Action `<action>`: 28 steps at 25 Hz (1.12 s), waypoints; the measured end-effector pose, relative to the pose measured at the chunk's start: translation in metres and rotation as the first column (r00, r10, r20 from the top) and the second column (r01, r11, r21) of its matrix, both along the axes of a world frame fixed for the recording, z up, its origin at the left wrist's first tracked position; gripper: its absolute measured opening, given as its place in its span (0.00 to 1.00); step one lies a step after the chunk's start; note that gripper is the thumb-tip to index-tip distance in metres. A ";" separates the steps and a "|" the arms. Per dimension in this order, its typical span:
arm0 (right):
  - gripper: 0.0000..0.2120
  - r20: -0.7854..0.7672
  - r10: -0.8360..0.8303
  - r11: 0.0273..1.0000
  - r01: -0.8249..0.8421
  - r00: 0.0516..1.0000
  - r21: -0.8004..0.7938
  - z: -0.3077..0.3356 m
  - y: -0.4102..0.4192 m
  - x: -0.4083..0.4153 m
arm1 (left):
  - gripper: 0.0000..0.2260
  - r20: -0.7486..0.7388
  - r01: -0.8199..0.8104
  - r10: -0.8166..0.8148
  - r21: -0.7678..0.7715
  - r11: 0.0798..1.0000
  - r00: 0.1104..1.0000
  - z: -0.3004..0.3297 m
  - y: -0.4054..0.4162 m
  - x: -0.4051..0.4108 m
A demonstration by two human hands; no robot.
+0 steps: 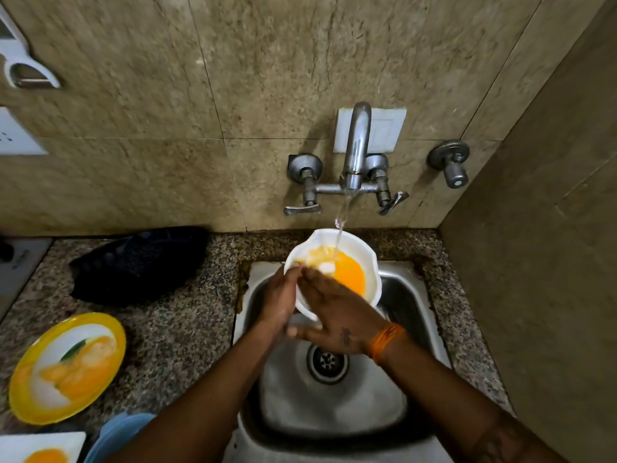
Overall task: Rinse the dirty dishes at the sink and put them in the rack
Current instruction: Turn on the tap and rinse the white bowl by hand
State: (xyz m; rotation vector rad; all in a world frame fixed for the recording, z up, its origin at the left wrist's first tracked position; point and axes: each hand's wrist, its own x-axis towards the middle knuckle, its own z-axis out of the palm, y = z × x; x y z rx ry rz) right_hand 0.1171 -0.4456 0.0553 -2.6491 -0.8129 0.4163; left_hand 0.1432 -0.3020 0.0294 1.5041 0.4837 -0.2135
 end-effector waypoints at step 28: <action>0.30 0.368 0.079 0.992 -0.035 0.926 -0.124 -0.016 -0.064 0.019 | 0.12 -0.015 0.025 -0.026 -0.039 0.999 1.000 0.000 0.027 0.036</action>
